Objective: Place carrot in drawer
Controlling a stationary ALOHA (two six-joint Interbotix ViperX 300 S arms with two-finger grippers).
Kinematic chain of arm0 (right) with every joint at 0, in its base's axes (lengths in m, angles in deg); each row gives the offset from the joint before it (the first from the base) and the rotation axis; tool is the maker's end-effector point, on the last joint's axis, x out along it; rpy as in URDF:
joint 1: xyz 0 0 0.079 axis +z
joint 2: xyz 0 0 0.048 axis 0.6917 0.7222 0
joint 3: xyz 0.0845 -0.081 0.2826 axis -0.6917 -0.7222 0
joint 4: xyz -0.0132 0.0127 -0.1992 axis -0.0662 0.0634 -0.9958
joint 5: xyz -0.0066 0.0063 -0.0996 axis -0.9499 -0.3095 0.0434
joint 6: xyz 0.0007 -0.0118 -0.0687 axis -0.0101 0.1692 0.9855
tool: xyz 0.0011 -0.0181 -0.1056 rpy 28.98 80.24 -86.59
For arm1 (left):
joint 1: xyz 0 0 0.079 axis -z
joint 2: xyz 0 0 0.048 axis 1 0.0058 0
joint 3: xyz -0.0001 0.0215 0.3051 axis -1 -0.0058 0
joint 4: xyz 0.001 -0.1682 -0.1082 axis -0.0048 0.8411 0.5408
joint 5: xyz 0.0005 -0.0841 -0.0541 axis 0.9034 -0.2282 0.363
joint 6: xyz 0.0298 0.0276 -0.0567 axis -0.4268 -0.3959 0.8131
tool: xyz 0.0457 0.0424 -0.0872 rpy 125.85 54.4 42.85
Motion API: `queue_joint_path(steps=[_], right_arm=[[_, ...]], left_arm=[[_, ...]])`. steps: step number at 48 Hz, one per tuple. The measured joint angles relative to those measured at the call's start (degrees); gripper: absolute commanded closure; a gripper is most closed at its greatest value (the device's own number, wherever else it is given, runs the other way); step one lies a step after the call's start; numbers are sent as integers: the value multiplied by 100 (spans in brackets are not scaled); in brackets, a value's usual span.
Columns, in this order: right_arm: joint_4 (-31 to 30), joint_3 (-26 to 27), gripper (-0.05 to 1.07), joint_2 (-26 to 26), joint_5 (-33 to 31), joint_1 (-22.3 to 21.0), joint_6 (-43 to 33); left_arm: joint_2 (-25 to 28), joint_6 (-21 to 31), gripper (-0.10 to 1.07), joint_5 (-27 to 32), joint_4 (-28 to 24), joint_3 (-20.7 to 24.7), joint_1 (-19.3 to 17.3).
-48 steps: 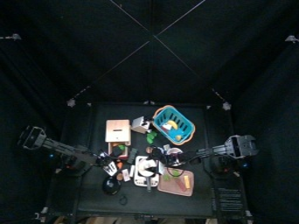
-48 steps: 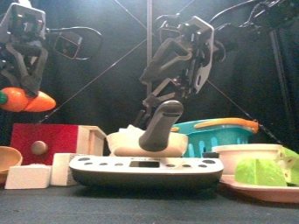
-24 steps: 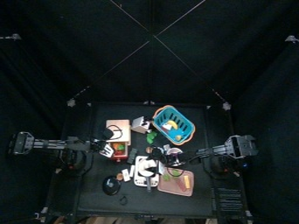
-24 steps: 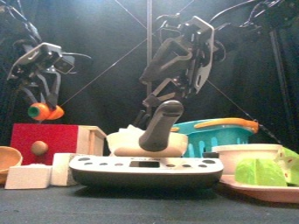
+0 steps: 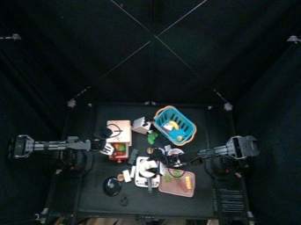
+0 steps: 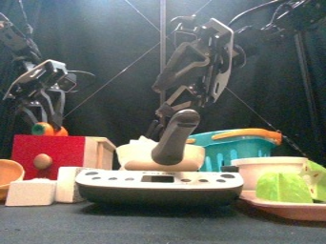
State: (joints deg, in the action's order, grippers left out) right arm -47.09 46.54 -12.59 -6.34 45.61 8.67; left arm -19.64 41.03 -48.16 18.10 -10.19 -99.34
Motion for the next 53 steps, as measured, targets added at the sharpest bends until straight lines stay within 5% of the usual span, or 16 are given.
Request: queue_joint_path(steps=[12, 40, 53], right_arm=[[-35, 9, 6, 9, 0, 0, 0], [-44, 9, 6, 35, 0, 9, 0], [-229, 44, 6, 35, 0, 0, 0]], left_arm=[[0, -141, 3, -35, -18, 9, -149], [-835, -237, 3, 132, -360, 176, -229], [-844, -229, 3, -387, -483, 53, -237]])
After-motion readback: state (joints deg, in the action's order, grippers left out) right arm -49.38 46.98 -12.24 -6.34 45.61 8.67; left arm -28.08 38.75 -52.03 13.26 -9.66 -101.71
